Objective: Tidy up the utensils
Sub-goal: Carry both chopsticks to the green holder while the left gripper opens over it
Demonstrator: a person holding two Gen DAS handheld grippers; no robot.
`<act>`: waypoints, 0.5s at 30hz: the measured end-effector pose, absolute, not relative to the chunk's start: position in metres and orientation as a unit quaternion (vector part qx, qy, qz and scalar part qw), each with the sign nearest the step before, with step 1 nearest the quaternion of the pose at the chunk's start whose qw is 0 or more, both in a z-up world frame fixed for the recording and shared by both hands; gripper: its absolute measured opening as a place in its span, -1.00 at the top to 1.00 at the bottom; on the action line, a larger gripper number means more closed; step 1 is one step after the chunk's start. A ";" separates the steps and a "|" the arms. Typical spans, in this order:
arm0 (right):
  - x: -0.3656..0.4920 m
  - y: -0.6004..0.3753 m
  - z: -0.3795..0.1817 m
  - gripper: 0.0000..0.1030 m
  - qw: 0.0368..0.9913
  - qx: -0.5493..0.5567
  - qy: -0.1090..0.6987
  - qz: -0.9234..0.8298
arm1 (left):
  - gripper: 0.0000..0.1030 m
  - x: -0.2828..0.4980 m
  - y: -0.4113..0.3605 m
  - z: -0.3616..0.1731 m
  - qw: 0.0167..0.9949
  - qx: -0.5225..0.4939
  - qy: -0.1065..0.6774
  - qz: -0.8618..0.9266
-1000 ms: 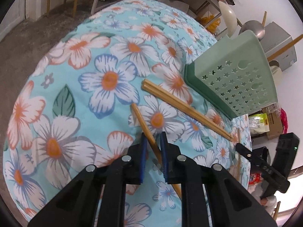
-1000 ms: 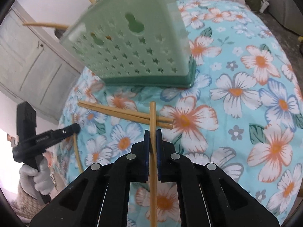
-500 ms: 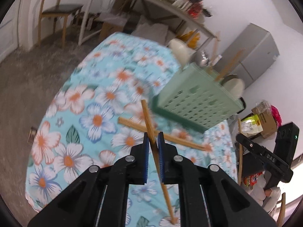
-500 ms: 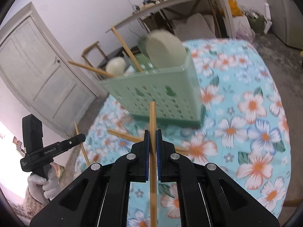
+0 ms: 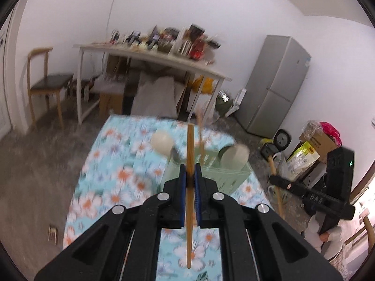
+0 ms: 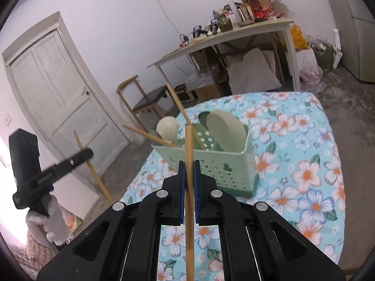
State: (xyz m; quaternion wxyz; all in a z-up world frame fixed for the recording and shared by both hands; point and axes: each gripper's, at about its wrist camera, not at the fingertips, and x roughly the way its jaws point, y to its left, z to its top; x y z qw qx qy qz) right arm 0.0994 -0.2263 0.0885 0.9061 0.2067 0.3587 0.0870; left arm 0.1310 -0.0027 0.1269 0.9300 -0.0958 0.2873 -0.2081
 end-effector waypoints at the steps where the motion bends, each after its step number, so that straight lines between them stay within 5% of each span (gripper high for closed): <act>1: 0.099 -0.229 0.091 0.91 0.907 0.208 0.355 0.086 | 0.89 0.133 -0.005 0.136 0.933 -0.095 0.275 -0.210; 15: 0.103 -0.243 0.097 0.91 0.909 0.213 0.352 0.072 | 0.89 0.184 -0.048 0.207 0.955 -0.102 0.137 -0.243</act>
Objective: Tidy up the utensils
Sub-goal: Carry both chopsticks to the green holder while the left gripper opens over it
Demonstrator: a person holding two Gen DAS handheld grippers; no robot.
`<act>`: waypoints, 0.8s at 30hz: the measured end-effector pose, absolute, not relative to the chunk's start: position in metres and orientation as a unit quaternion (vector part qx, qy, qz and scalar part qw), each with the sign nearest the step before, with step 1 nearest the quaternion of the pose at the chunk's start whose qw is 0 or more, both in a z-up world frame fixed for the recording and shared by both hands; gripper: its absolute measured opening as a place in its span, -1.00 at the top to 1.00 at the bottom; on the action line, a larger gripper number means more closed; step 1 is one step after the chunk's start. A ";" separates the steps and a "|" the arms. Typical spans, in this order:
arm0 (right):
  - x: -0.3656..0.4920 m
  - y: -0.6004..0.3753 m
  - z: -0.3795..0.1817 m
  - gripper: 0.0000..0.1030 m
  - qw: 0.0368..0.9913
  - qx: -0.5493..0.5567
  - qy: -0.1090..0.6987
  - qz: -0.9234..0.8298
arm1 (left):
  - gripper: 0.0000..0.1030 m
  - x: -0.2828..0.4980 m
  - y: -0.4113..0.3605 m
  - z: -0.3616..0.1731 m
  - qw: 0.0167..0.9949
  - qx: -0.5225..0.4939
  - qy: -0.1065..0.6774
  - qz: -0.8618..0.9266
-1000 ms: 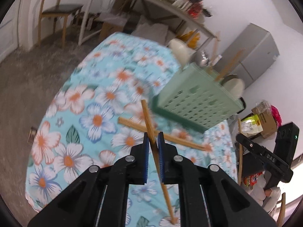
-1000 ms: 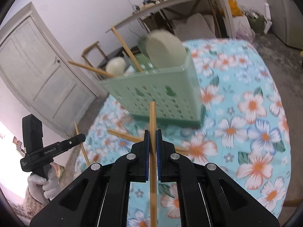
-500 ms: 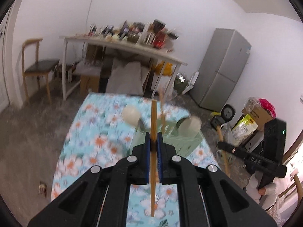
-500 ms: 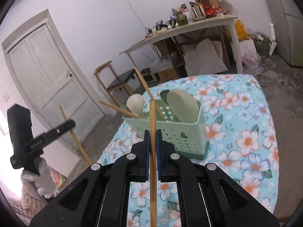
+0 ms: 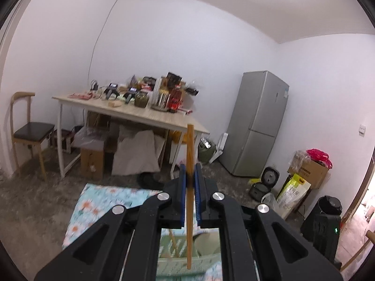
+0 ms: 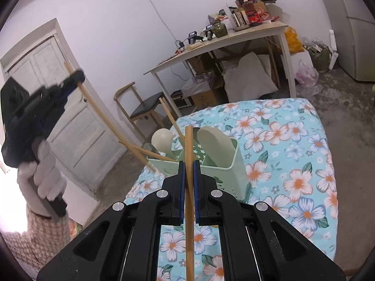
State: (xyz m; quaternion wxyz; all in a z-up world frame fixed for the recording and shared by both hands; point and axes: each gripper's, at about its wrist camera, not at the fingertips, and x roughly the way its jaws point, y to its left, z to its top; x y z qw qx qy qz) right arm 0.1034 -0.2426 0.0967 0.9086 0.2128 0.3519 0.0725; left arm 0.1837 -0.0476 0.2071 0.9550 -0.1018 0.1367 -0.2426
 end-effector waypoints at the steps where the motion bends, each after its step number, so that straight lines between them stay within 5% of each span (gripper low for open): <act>1: 0.104 -0.243 0.097 0.91 0.909 0.213 0.352 0.072 | 0.89 0.189 -0.052 0.206 0.958 -0.098 0.129 -0.238; 24: 0.110 -0.258 0.089 0.90 0.904 0.214 0.366 0.058 | 0.81 0.252 -0.089 0.112 0.935 -0.149 0.213 -0.240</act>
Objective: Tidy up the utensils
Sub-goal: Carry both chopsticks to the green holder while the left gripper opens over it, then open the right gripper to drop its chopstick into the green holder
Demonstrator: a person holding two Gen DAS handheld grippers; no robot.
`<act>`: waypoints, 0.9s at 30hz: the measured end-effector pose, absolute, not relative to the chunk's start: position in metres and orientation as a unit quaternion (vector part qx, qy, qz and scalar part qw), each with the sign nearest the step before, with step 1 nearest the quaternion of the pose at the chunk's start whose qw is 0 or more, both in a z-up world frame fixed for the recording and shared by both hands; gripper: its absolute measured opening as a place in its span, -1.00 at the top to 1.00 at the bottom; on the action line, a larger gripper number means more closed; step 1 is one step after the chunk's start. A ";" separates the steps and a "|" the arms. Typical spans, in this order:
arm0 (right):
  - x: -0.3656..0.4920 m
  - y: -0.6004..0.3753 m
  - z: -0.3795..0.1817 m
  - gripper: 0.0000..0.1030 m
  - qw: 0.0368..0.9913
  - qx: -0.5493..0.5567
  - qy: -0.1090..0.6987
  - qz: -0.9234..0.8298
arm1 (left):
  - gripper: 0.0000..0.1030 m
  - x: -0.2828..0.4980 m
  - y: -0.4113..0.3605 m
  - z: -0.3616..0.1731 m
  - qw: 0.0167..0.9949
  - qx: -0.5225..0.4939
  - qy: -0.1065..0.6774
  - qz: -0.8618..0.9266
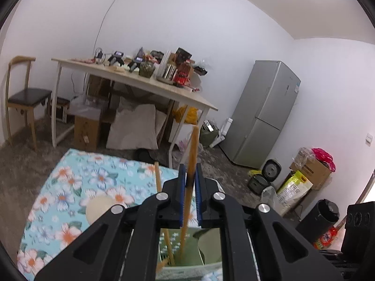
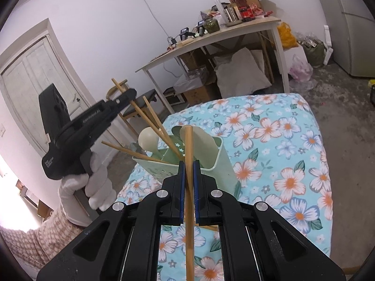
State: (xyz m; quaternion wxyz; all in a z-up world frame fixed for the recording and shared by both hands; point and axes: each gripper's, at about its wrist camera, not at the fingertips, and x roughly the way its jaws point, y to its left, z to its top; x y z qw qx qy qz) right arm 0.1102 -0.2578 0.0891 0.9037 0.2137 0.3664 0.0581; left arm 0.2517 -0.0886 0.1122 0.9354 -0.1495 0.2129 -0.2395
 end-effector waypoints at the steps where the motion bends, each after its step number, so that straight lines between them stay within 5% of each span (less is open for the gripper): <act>1: 0.110 -0.257 0.090 0.91 0.904 0.213 0.366 0.058 | 0.75 0.250 -0.087 0.111 0.935 -0.153 0.214 -0.240; 19: 0.123 -0.240 0.129 0.91 0.923 0.186 0.328 0.083 | 0.09 0.185 -0.032 0.123 0.942 -0.145 0.196 -0.231; 27: 0.166 -0.225 0.163 0.91 0.938 0.165 0.277 0.126 | 0.04 0.150 -0.002 0.092 0.944 -0.118 0.227 -0.210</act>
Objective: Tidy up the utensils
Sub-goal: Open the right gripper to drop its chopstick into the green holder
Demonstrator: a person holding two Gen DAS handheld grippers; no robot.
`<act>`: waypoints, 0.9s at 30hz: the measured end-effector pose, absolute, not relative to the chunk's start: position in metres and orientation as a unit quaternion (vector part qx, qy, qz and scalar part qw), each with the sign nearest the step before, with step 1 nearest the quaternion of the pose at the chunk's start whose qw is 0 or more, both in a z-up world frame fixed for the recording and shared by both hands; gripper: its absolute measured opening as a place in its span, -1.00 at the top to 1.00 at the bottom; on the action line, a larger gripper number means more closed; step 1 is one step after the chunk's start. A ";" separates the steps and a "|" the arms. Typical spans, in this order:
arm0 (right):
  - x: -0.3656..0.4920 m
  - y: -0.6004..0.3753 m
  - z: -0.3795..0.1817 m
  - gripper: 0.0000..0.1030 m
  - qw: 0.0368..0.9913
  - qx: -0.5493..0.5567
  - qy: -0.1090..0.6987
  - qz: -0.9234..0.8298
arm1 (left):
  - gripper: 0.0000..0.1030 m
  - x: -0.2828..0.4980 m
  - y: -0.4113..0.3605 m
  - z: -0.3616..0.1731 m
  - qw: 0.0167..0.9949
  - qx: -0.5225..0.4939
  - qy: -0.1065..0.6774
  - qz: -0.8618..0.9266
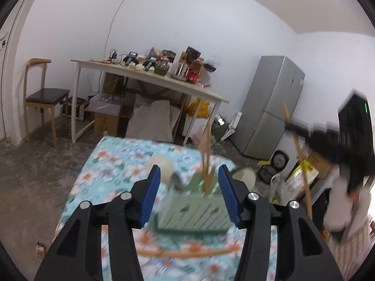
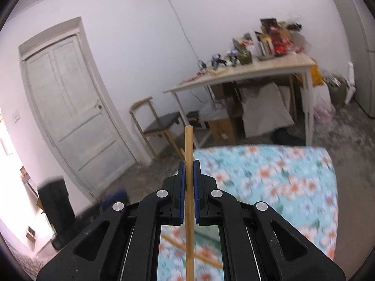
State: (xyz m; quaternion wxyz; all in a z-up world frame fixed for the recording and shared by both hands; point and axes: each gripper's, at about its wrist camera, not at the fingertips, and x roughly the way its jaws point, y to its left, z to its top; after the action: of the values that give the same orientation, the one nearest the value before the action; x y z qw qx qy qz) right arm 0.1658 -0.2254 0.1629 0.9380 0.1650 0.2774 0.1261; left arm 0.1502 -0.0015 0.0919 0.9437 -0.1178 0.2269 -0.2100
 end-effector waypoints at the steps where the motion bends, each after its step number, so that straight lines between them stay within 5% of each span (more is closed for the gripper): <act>1: 0.173 -0.224 0.167 0.91 0.939 0.164 0.269 0.133 | 0.04 0.146 0.002 0.087 0.943 -0.115 0.232 -0.207; 27: 0.309 -0.192 0.142 0.90 0.950 0.107 0.276 0.102 | 0.03 0.132 0.075 0.062 0.947 -0.156 0.250 -0.129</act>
State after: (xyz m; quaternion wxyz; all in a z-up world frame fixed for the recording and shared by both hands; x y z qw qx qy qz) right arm 0.3089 -0.1921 0.1417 0.9496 0.1069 0.2764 0.1019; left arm 0.1319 0.0752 0.0618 0.9469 -0.1560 0.2498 -0.1291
